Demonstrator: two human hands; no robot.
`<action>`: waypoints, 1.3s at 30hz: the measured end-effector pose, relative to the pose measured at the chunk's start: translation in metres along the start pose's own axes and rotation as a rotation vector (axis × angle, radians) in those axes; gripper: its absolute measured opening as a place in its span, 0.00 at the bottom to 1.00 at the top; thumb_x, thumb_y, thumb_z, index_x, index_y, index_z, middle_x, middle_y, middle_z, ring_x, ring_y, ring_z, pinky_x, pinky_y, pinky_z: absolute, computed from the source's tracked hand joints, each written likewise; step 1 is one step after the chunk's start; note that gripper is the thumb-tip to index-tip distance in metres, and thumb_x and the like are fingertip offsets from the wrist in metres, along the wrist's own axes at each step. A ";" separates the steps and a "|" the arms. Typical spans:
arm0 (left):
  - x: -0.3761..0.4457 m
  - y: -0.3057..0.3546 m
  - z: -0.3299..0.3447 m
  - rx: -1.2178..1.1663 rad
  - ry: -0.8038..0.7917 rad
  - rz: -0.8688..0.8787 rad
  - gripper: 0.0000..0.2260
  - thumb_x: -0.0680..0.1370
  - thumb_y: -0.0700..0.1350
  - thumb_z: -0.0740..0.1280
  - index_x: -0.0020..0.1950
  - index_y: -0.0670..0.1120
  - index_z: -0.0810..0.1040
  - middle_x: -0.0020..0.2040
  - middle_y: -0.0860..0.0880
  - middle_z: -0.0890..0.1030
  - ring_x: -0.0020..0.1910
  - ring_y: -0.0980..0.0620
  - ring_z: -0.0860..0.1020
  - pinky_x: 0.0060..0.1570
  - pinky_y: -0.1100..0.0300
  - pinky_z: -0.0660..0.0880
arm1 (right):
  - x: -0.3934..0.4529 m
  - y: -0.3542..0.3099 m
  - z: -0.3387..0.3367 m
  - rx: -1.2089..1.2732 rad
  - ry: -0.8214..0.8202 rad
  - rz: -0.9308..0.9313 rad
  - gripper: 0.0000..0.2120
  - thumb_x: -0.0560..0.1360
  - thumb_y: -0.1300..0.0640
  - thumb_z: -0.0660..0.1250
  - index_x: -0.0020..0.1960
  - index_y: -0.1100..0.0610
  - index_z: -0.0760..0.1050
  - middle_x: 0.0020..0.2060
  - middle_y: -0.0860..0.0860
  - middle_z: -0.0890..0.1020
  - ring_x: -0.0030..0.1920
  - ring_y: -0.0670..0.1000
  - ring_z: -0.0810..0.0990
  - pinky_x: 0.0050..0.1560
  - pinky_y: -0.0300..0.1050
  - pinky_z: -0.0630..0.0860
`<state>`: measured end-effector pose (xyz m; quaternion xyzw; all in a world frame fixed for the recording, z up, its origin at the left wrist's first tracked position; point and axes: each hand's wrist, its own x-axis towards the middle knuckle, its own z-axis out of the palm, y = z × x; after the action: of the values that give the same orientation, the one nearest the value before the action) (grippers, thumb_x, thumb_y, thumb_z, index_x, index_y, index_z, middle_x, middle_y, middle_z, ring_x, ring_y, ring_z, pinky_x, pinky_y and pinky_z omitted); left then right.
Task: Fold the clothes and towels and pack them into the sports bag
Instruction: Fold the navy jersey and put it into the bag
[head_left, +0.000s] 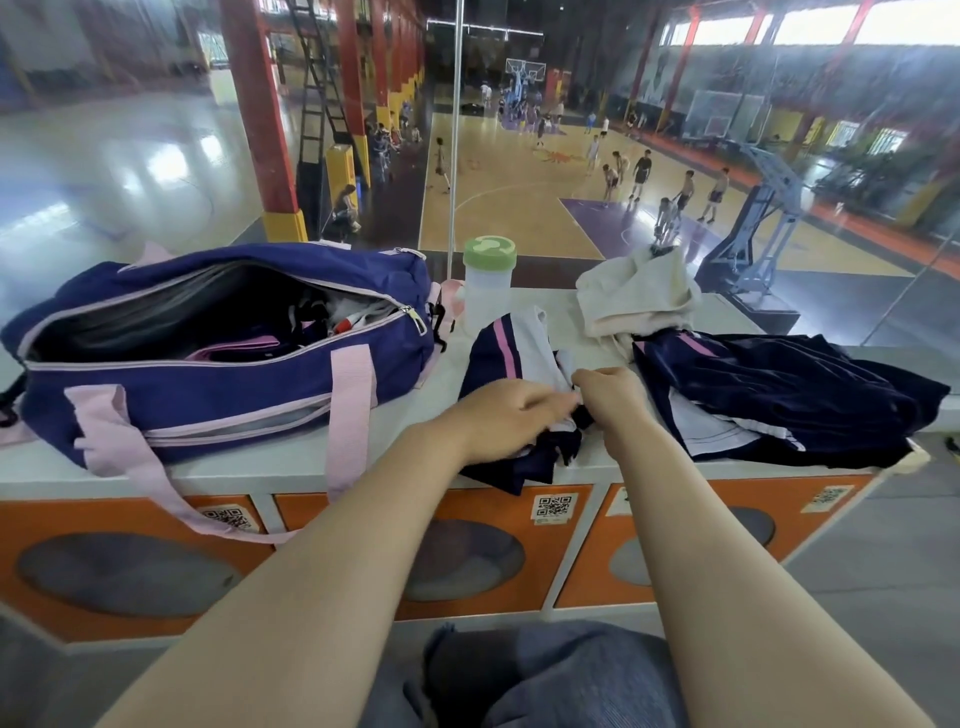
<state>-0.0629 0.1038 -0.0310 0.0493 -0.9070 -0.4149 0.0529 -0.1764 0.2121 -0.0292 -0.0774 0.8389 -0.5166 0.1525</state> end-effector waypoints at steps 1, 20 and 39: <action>-0.001 -0.003 -0.004 -0.086 0.091 -0.019 0.18 0.78 0.62 0.57 0.54 0.55 0.81 0.48 0.56 0.82 0.49 0.57 0.79 0.54 0.58 0.74 | 0.002 0.000 0.000 -0.023 -0.004 -0.002 0.15 0.72 0.57 0.63 0.31 0.56 0.61 0.28 0.53 0.65 0.33 0.53 0.65 0.35 0.45 0.62; 0.008 -0.030 -0.014 -0.511 0.335 -0.594 0.32 0.66 0.61 0.73 0.63 0.43 0.76 0.57 0.45 0.82 0.53 0.45 0.81 0.56 0.48 0.79 | -0.013 -0.013 0.017 -0.318 -0.265 -0.028 0.20 0.72 0.48 0.67 0.55 0.63 0.74 0.46 0.56 0.81 0.44 0.56 0.81 0.45 0.48 0.80; -0.016 -0.009 -0.044 -1.101 0.396 -0.371 0.15 0.75 0.36 0.70 0.61 0.45 0.77 0.52 0.43 0.85 0.49 0.43 0.83 0.45 0.50 0.81 | -0.024 -0.033 0.016 0.308 -0.471 0.137 0.25 0.69 0.40 0.74 0.59 0.54 0.79 0.51 0.53 0.86 0.51 0.56 0.85 0.55 0.56 0.80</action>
<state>-0.0406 0.0673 -0.0106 0.2478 -0.5087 -0.8078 0.1651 -0.1499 0.1903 -0.0021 -0.1145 0.6952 -0.5944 0.3877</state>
